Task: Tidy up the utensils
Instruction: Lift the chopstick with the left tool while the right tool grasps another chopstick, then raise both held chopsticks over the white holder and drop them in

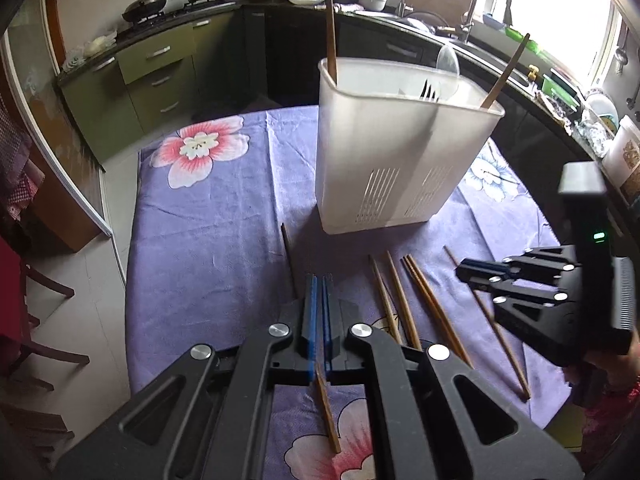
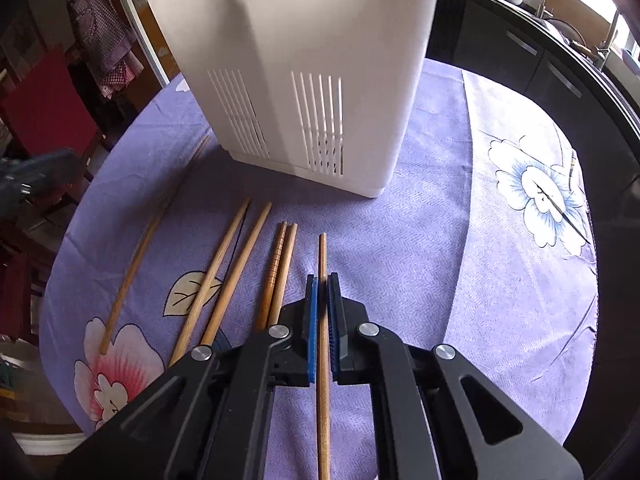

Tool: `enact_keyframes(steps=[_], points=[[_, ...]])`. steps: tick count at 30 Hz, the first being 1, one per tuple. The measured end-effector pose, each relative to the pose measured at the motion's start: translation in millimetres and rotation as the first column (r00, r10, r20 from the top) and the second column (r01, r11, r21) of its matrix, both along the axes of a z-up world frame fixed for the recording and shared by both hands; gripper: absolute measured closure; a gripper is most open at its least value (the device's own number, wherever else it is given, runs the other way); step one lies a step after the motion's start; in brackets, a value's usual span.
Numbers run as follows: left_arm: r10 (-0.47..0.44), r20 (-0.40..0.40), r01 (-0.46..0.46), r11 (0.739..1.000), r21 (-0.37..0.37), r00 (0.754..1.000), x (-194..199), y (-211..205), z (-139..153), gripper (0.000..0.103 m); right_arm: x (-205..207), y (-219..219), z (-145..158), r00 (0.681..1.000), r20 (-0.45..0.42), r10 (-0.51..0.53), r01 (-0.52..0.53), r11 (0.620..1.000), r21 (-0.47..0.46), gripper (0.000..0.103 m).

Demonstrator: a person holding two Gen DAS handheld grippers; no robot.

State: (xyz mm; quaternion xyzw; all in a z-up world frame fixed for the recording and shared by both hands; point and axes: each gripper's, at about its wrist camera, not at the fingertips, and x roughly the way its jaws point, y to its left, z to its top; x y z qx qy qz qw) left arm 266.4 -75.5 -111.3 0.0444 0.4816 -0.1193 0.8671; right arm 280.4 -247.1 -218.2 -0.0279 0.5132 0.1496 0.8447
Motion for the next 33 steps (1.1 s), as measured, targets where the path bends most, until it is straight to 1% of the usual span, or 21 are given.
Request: enact_keyframes(steps=[3, 7, 10, 12, 16, 18, 20, 23, 26, 28, 31, 33], points=[[0.023, -0.055, -0.021, 0.999, 0.038, 0.998, 19, -2, -25, 0.100, -16, -19, 25, 0.999, 0.050, -0.008, 0.005, 0.998, 0.056, 0.097], [0.072, -0.129, -0.065, 0.996, 0.056, 0.989, 43, -1, -52, 0.099, -42, -46, 62, 0.989, 0.142, -0.039, 0.023, 0.993, 0.114, 0.097], [0.095, -0.139, -0.083, 0.993, 0.089, 0.986, 57, -3, -64, 0.099, -59, -59, 86, 0.976, 0.206, -0.069, 0.037, 0.987, 0.155, 0.097], [0.116, -0.144, -0.102, 0.990, 0.102, 0.983, 65, -3, -69, 0.099, -66, -64, 96, 0.971, 0.228, -0.078, 0.038, 0.984, 0.173, 0.097], [0.136, -0.143, -0.117, 0.984, 0.133, 0.980, 72, -5, -74, 0.096, -79, -67, 111, 0.963, 0.260, -0.078, 0.027, 0.980, 0.195, 0.097], [0.135, -0.175, -0.115, 0.986, 0.124, 0.975, 75, -5, -78, 0.092, -82, -69, 119, 0.960, 0.269, -0.072, 0.017, 0.980, 0.199, 0.097], [0.135, -0.175, -0.114, 0.985, 0.127, 0.975, 75, -5, -77, 0.085, -85, -64, 123, 0.960, 0.272, -0.068, 0.013, 0.980, 0.199, 0.097], [0.128, -0.193, -0.112, 0.990, 0.090, 0.973, 73, -6, -74, 0.080, -90, -63, 125, 0.959, 0.277, -0.067, 0.012, 0.981, 0.195, 0.097], [0.110, -0.174, -0.096, 0.992, 0.088, 0.979, 70, -12, -68, 0.080, -91, -63, 124, 0.958, 0.279, -0.069, 0.014, 0.981, 0.195, 0.097], [0.098, -0.181, -0.083, 0.993, 0.088, 0.979, 68, -17, -67, 0.080, -90, -63, 127, 0.956, 0.284, -0.074, 0.017, 0.980, 0.199, 0.097], [0.090, -0.194, -0.070, 0.992, 0.108, 0.977, 69, -22, -73, 0.080, -88, -64, 133, 0.953, 0.295, -0.075, 0.016, 0.980, 0.198, 0.097], [0.086, -0.203, -0.065, 0.992, 0.110, 0.975, 69, -25, -77, 0.080, -88, -63, 142, 0.947, 0.311, -0.077, 0.017, 0.981, 0.192, 0.097]])
